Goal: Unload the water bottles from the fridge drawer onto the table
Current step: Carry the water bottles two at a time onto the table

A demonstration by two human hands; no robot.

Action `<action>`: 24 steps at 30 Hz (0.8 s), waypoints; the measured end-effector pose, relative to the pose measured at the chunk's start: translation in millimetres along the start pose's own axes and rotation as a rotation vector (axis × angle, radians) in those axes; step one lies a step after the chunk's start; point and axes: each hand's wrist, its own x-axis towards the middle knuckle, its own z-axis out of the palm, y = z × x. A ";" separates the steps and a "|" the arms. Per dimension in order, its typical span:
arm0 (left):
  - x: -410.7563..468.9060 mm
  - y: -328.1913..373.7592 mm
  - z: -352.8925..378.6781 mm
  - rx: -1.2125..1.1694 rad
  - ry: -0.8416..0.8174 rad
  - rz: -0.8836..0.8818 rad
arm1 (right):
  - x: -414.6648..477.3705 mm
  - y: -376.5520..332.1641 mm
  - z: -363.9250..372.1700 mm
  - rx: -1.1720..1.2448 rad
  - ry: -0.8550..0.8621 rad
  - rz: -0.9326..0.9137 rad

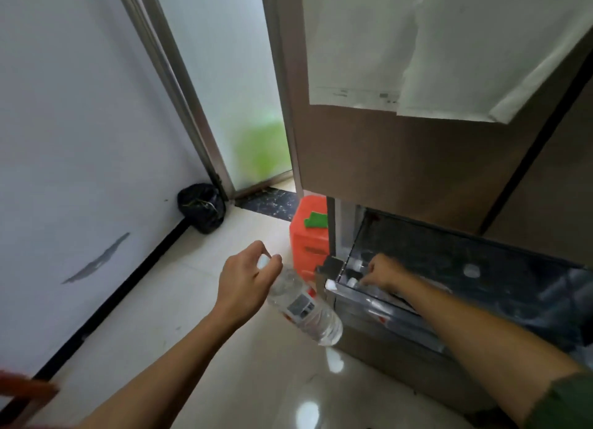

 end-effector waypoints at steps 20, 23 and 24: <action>-14.3 -6.6 47.3 0.236 -0.264 0.094 | -19.0 10.3 -19.4 -0.623 0.125 -0.083; -12.9 -6.3 55.9 0.286 -0.298 0.148 | -53.8 29.4 -38.3 -0.565 0.210 -0.084; -12.4 -5.2 57.5 0.292 -0.300 0.168 | -67.5 34.8 -46.1 -0.540 0.256 -0.083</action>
